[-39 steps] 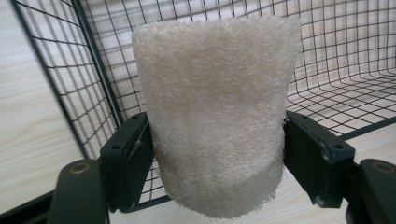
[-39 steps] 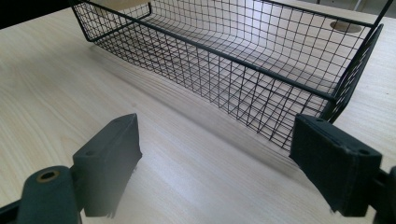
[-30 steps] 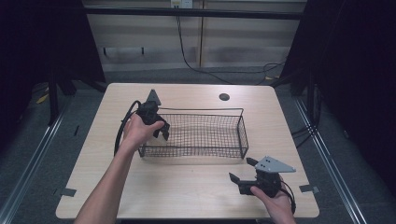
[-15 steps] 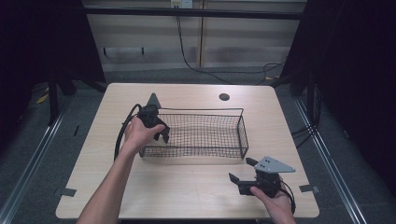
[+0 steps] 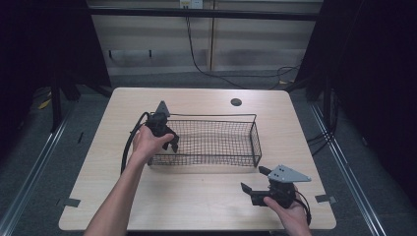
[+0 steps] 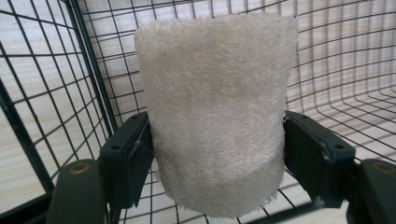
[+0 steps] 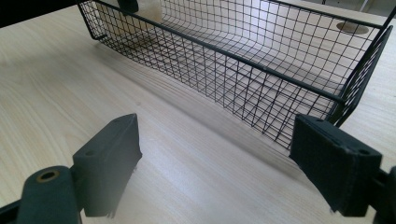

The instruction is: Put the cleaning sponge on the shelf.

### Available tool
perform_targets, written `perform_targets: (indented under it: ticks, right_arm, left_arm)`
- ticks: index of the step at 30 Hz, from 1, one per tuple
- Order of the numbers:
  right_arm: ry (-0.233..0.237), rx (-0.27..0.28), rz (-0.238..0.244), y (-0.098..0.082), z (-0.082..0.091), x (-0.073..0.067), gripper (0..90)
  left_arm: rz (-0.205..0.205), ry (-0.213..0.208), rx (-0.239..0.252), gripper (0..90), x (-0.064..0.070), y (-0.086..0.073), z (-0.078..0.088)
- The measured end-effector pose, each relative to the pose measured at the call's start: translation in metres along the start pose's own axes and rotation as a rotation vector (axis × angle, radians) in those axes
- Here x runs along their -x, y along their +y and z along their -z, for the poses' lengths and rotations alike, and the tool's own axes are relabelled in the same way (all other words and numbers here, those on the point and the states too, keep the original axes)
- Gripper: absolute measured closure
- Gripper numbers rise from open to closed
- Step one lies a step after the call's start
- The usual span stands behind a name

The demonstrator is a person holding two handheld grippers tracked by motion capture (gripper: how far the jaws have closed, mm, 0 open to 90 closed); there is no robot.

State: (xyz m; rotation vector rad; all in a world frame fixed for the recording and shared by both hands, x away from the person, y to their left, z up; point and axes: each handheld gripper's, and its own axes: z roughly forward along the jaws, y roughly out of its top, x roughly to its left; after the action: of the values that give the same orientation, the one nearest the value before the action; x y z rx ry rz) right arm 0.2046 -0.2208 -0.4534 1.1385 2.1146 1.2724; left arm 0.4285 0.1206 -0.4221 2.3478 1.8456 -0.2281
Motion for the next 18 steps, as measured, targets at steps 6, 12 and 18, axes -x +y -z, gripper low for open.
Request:
perform_targets:
  ticks: [6, 12, 18]
  right_arm:
    - [0.003, 0.001, 0.001, 0.0, 0.0, 0.0, 15.8]
    - [0.003, 0.003, 0.005, 0.0, 0.0, 0.0, 15.7]
    - [0.004, 0.002, 0.005, 0.0, 0.0, 0.0, 15.8]
  left_arm:
    - [0.002, 0.009, -0.014, 28.0, 0.001, 0.001, -0.009]
    - [-0.001, 0.004, -0.02, 27.9, 0.001, 0.002, -0.012]
    - [-0.01, 0.008, -0.023, 27.7, 0.001, 0.002, -0.014]
